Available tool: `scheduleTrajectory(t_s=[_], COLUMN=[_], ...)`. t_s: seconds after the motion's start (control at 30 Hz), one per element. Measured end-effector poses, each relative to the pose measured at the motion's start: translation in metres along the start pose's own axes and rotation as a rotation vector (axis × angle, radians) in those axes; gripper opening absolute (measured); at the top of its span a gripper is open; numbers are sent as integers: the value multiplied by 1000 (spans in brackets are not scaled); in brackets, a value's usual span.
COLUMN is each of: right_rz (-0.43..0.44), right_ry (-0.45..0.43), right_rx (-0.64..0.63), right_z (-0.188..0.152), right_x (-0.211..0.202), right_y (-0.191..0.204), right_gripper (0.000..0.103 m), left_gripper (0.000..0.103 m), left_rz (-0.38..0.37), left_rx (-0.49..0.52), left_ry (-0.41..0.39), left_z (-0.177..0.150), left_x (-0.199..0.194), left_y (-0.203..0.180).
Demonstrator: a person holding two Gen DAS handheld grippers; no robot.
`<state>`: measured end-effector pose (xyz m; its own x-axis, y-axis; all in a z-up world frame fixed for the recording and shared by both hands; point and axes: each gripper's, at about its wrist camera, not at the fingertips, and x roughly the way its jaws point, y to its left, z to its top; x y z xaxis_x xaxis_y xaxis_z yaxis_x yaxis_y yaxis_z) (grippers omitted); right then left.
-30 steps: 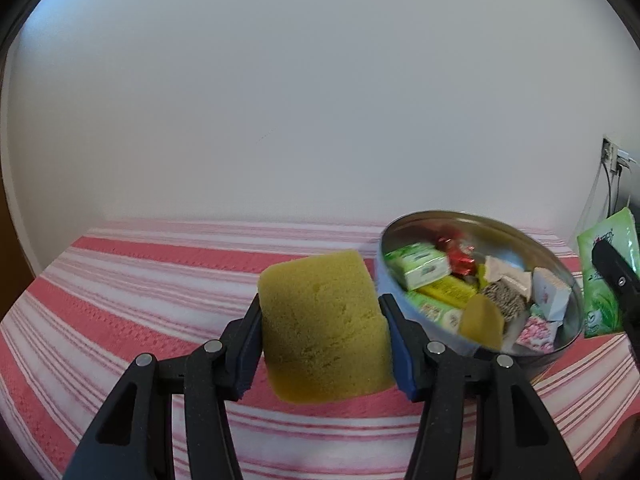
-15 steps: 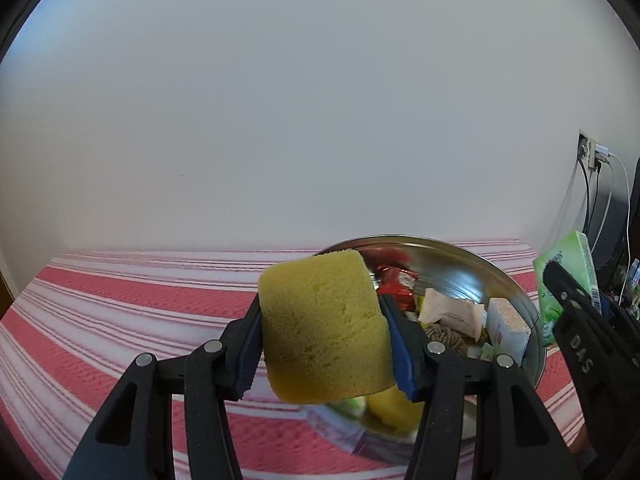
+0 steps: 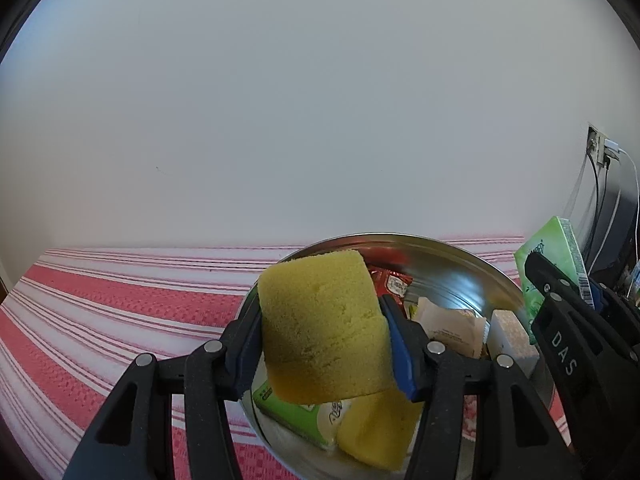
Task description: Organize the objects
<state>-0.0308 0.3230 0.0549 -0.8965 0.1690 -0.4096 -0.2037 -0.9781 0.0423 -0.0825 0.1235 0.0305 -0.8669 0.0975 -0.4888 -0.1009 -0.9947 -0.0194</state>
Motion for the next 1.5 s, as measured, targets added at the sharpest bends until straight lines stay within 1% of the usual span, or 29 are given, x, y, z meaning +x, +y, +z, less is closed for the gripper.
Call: scheduleTrajectory(t_s=[0.13, 0.37, 0.63, 0.8, 0.87, 0.9, 0.97, 1.0, 1.07, 1.1, 1.13, 1.17, 1.2, 1.23, 1.3, 1.37, 1.5], right_rz=[-2, -6, 15, 25, 30, 30, 34, 35, 48, 49, 50, 42, 47, 53, 50, 43, 34], right_ry=[20, 71, 135, 144, 147, 148, 151, 153, 150, 141, 131, 109, 89, 61, 29, 4, -38], right_rx=[-28, -60, -74, -75, -77, -78, -83, -83, -82, -81, -80, -70, -63, -58, -61, -71, -46], right_z=[3, 3, 0, -1, -1, -1, -2, -2, -2, -2, -2, -1, 0, 1, 3, 4, 1], right_x=[9, 29, 47, 50, 51, 52, 53, 54, 54, 52, 51, 47, 44, 39, 35, 30, 22], right_y=[4, 8, 11, 12, 12, 12, 12, 12, 12, 11, 10, 8, 6, 5, 6, 8, 9], right_gripper=[26, 26, 26, 26, 26, 26, 27, 28, 32, 48, 65, 75, 90, 95, 97, 103, 103], left_gripper=[57, 57, 57, 57, 57, 57, 59, 59, 63, 76, 85, 94, 95, 95, 95, 96, 96], left_rz=[6, 21, 43, 55, 59, 59, 47, 37, 19, 25, 20, 15, 16, 18, 29, 31, 25], left_rx=[-1, 9, 25, 37, 42, 43, 43, 40, 40, 38, 34, 24, 20, 22, 37, 38, 31], left_ry=[8, 46, 84, 96, 101, 103, 107, 105, 94, 90, 84, 66, 43, 22, -3, -4, 11], left_z=[4, 7, 6, 6, 4, 0, -1, 3, 4, 5, 5, 6, 6, 6, 5, 3, -2], left_x=[7, 22, 33, 37, 36, 20, 20, 16, 11, 16, 22, 18, 16, 12, 5, 1, -1], left_y=[0, -2, -3, -8, -6, 2, 1, 9, 7, 9, 2, 4, 4, 4, 5, 10, 19])
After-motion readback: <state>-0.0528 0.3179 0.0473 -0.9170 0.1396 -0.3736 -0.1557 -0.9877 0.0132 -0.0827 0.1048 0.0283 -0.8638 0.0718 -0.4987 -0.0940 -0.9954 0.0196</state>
